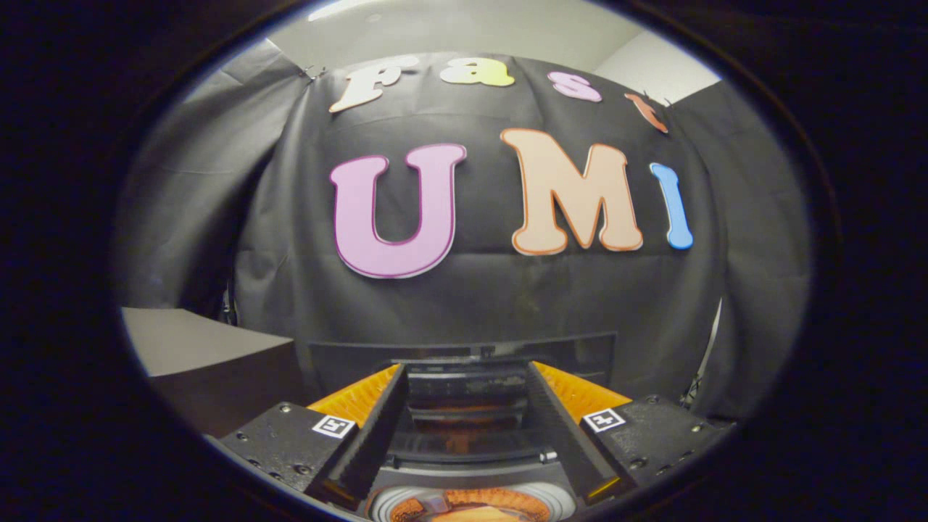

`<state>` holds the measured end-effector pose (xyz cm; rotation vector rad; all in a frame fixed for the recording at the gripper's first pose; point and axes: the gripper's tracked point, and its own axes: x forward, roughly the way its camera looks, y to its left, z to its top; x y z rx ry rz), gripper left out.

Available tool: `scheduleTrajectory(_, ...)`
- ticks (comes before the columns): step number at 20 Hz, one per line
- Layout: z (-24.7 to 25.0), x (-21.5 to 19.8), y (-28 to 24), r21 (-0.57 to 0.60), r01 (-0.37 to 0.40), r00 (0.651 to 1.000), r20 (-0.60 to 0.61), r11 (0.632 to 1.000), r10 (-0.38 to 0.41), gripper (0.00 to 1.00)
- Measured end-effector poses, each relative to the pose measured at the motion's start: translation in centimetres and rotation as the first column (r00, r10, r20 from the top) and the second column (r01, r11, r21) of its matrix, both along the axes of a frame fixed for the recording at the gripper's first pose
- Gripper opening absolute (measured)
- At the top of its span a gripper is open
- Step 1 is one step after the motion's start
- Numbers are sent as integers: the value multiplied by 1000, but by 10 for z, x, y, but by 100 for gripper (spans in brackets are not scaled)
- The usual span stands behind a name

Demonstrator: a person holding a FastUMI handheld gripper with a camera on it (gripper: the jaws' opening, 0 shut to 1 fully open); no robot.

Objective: Put the clothes into the washing machine and then close the washing machine lid.

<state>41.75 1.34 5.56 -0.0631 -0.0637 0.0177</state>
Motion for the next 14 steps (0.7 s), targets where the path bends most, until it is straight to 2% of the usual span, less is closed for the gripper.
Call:
scheduleTrajectory(7,63,56,33,-81,-8,998,62,997,13,97)
scheduleTrajectory(11,70,91,45,-133,-9,1000,23,991,12,96)
scheduleTrajectory(14,74,100,45,-157,-7,999,30,988,12,96)
